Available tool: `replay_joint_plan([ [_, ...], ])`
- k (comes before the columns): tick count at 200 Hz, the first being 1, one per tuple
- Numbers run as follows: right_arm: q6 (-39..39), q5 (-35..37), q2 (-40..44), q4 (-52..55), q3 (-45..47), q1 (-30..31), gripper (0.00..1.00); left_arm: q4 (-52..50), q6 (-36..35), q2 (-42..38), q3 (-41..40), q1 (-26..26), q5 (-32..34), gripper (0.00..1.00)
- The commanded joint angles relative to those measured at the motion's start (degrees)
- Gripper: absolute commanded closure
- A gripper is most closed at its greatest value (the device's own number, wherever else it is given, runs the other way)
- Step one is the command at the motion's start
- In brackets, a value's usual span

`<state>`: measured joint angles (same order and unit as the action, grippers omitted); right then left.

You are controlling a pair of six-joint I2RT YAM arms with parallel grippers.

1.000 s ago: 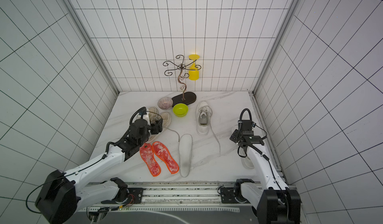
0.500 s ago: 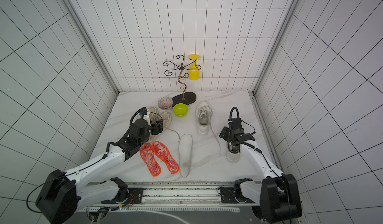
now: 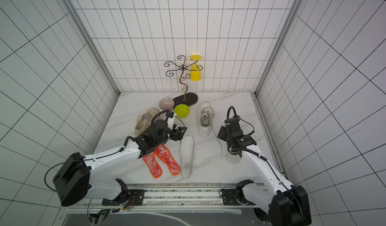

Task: Remove the insole from the shoe
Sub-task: Pick up the shoe from the center of the board.

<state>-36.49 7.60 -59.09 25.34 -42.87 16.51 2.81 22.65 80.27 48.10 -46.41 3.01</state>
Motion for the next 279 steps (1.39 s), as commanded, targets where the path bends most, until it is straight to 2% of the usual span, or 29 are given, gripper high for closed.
replay_joint_plan([
  [1,0.60,5.52,3.63,4.06,-0.91,-3.14,0.36,2.17,-0.01,4.68,3.83,-4.57,-1.03,0.24],
  [58,3.40,11.16,10.66,7.12,-3.47,-9.12,0.35,4.92,4.24,20.33,16.78,-14.58,-2.88,0.26],
  [123,4.75,13.74,18.23,7.36,-3.23,-9.45,0.31,2.66,7.81,37.20,33.72,-17.06,-8.80,0.26],
  [159,5.21,12.99,19.62,7.01,-1.92,-9.47,0.31,-2.13,7.47,43.40,42.10,-18.66,-8.83,0.26],
  [186,5.20,11.81,20.11,6.23,-0.81,-9.49,0.31,-7.45,7.84,47.51,47.17,-18.97,-5.79,0.36],
  [202,5.33,11.43,20.33,5.95,-0.39,-9.46,0.31,-9.75,7.76,49.11,48.95,-18.95,-4.65,0.48],
  [230,5.69,10.55,20.25,5.38,0.14,-9.43,0.31,-10.59,7.58,50.15,49.93,-18.97,-3.93,0.63],
  [279,4.77,9.90,19.02,6.43,0.97,-9.51,0.30,-11.95,5.71,51.92,52.12,-18.97,2.49,0.72],
])
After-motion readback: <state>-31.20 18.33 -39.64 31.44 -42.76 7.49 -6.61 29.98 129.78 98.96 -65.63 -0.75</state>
